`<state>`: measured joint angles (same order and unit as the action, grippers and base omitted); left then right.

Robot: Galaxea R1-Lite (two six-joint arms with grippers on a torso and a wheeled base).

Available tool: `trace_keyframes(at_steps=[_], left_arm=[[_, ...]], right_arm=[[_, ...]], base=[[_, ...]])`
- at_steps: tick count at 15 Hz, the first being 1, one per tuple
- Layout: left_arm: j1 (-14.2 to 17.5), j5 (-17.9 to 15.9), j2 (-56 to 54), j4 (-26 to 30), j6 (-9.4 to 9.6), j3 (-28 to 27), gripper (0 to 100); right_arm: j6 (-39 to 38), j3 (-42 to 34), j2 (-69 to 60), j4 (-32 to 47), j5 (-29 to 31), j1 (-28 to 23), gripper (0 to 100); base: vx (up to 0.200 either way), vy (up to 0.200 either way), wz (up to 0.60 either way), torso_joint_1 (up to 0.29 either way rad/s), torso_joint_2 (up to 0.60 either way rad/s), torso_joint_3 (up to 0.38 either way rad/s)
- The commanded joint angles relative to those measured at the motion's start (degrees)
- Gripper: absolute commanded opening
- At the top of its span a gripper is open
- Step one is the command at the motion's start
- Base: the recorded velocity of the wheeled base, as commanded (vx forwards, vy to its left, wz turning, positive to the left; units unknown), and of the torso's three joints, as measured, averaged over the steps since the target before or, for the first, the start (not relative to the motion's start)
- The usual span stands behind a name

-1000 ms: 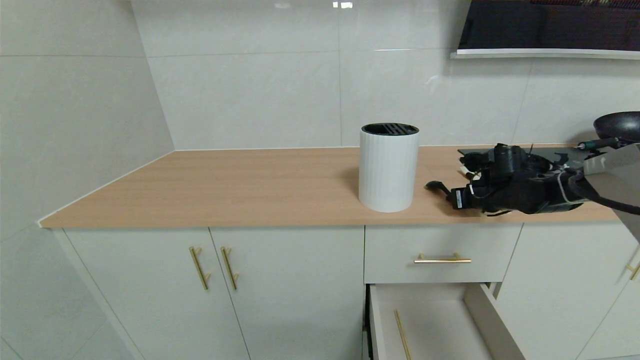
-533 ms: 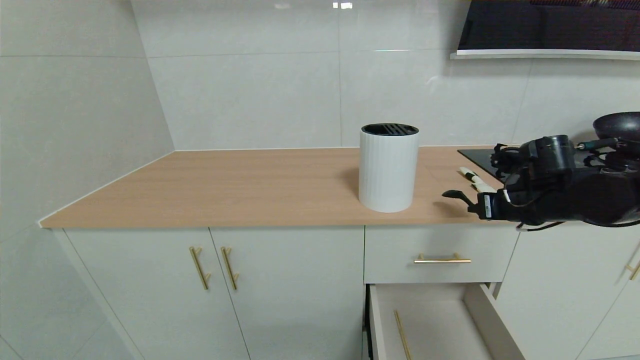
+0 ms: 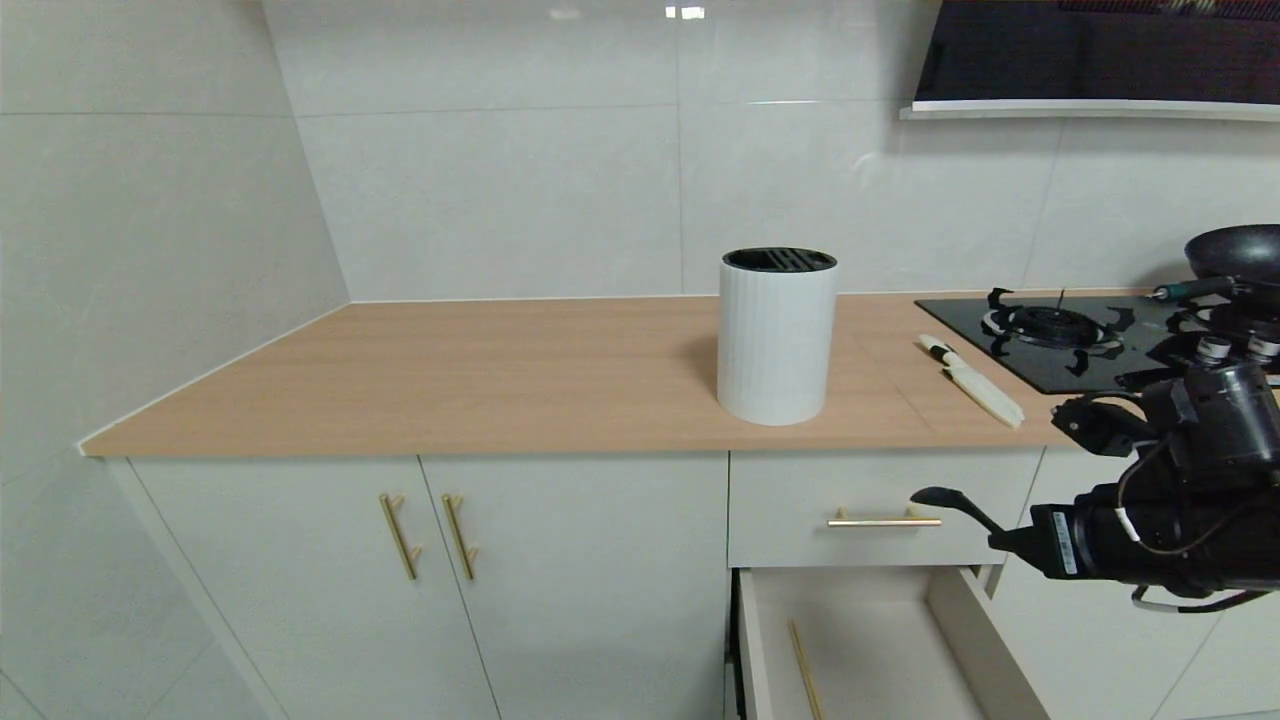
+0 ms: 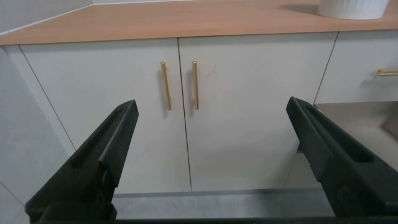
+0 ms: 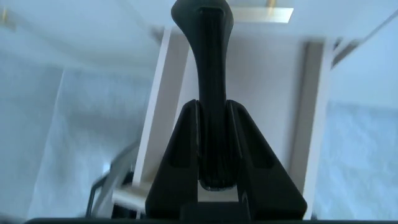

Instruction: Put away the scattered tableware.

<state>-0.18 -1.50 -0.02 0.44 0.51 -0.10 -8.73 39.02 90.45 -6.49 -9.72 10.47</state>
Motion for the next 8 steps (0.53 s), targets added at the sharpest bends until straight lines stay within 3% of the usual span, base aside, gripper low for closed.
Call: trace_keyframes(at_steps=[1, 6, 8], left_arm=[[0.0, 0.0, 0.0, 0.0, 0.02, 0.0, 100], [0.0, 0.0, 0.0, 0.0, 0.02, 0.0, 100], [0.0, 0.0, 0.0, 0.0, 0.02, 0.0, 100]], right_arm=[[-0.1, -2.7, -1.8, 0.0, 0.0, 1.6, 0], [0.1, -5.1, -1.9, -0.1, 0.0, 2.4, 0], [0.2, -5.0, -1.9, -0.1, 0.1, 2.3, 0]], base=[[0.000, 0.000, 0.00, 0.000, 0.00, 0.000], [0.000, 0.000, 0.00, 0.000, 0.00, 0.000], [0.000, 0.000, 0.00, -0.112, 0.30, 0.163]])
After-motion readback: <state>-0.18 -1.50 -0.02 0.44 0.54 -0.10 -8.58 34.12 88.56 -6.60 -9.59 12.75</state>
